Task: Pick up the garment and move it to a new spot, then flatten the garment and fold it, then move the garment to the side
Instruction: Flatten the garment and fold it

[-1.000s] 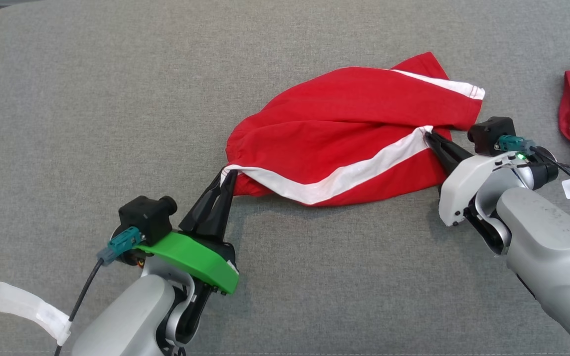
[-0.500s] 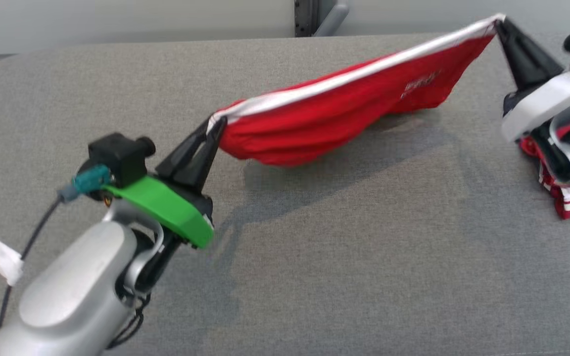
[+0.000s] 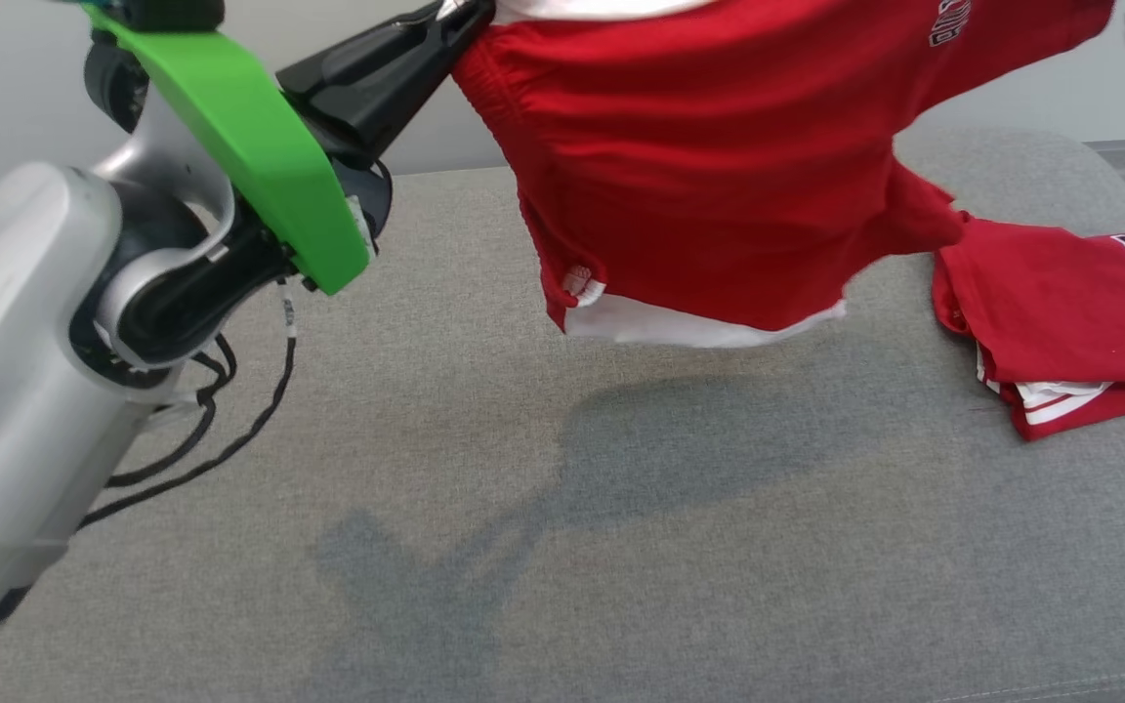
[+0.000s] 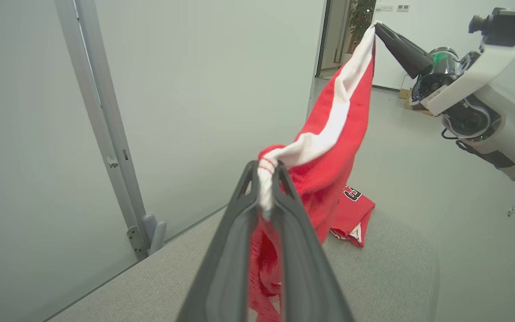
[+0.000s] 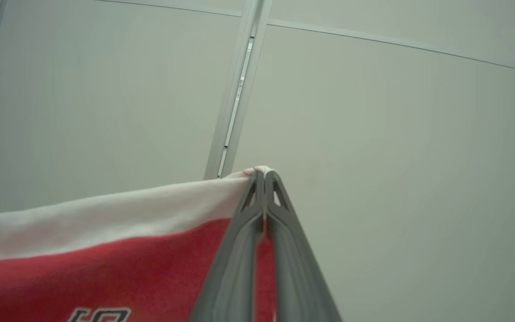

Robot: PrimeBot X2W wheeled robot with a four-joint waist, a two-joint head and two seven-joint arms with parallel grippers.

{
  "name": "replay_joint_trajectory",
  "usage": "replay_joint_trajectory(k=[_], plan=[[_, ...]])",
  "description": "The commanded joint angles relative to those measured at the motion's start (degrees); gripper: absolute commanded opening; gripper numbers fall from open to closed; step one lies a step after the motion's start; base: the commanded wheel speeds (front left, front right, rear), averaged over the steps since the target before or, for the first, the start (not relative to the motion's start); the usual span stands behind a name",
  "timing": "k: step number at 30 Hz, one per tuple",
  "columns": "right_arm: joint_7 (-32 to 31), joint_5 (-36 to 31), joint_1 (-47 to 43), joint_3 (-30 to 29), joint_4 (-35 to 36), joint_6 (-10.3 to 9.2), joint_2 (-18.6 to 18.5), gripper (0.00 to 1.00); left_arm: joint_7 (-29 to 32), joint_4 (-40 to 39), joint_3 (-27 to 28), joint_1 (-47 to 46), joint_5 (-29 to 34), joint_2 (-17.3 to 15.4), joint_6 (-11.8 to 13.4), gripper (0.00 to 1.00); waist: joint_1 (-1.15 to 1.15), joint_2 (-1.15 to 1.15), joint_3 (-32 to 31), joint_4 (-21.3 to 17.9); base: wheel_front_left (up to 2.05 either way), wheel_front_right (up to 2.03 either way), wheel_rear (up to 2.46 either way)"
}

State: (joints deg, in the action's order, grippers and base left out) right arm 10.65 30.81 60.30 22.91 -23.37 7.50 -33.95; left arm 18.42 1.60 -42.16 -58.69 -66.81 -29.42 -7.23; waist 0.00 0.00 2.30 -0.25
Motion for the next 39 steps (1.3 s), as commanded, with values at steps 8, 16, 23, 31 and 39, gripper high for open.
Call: replay_joint_trajectory(k=[8, 16, 23, 31, 39], plan=[[-2.7, -1.9, 1.1, -3.6, -0.4, -0.04, 0.8, 0.00, 7.3, -0.9, -2.8, -5.3, -8.3, -3.5, -0.3, 0.00, 0.00, 0.00, -0.4, -0.8, 0.00, 0.00, 0.00], [-8.1, -2.3, 8.3, 0.2, -7.5, -0.04, 7.0, 0.00, 9.4, 5.2, -6.9, -12.5, -6.5, -1.7, -0.3, 0.00, 0.00, 0.00, 9.1, -1.2, 0.00, 0.00, 0.00], [0.8, -8.3, 24.3, 0.5, -19.3, -0.04, 12.3, 0.00, -6.8, 17.1, -15.5, -29.2, 12.3, -0.3, -0.2, 0.00, 0.00, 0.00, 22.9, -2.2, 0.00, 0.00, 0.00], [4.5, -17.9, 31.3, -8.9, -16.3, -0.04, 17.1, 0.00, -31.8, 34.2, -23.3, -42.7, 30.7, 1.4, -0.2, 0.00, 0.00, 0.00, 35.0, -2.7, 0.00, 0.00, 0.00], [4.5, -19.9, 15.4, -9.5, -1.3, -0.04, 18.0, 0.00, -33.6, 31.2, -19.6, -31.7, 40.7, 3.2, -0.2, 0.00, 0.00, 0.00, 41.7, -2.0, 0.00, 0.00, 0.00]])
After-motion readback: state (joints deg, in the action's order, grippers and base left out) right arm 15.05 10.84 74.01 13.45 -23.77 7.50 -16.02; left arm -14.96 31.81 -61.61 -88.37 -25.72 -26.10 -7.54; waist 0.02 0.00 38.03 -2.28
